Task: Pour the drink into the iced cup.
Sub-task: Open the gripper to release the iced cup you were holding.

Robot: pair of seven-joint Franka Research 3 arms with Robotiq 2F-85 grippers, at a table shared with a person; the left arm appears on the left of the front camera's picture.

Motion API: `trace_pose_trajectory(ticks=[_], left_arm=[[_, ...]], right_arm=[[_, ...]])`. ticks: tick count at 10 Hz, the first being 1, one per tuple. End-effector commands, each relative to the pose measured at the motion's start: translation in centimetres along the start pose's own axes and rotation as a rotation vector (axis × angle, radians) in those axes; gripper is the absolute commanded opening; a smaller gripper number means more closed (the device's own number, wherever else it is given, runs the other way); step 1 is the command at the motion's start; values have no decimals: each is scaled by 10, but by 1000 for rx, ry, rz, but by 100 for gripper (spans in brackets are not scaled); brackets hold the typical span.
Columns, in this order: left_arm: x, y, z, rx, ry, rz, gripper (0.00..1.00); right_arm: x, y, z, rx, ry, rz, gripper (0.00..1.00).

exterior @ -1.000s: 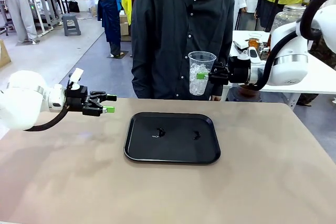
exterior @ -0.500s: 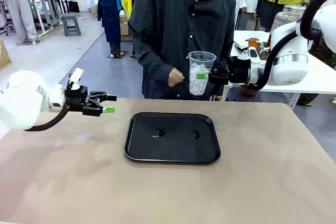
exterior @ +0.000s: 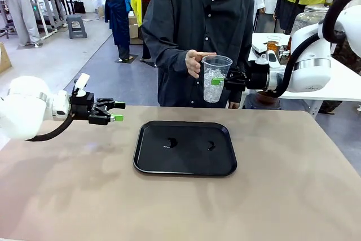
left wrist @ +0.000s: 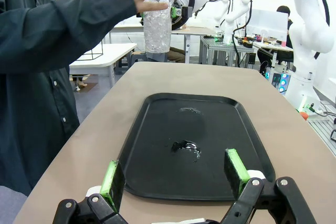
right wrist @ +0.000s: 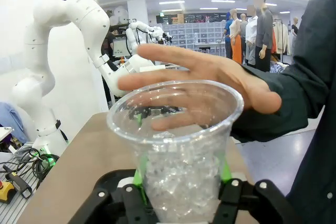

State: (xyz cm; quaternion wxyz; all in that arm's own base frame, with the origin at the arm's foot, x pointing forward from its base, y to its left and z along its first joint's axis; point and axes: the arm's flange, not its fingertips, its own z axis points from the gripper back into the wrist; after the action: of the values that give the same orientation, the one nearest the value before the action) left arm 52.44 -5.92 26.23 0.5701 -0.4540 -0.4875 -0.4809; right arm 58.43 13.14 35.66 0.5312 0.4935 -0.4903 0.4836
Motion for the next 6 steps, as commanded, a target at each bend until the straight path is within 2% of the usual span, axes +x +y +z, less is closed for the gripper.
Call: trace_pose_trajectory(ticks=[1, 6], left_arm=[[1, 0, 1, 3, -6, 0, 100], [1, 0, 1, 3, -6, 0, 100]], right_arm=[[5, 5, 0, -1, -3, 23, 61], [5, 5, 0, -1, -3, 23, 61]])
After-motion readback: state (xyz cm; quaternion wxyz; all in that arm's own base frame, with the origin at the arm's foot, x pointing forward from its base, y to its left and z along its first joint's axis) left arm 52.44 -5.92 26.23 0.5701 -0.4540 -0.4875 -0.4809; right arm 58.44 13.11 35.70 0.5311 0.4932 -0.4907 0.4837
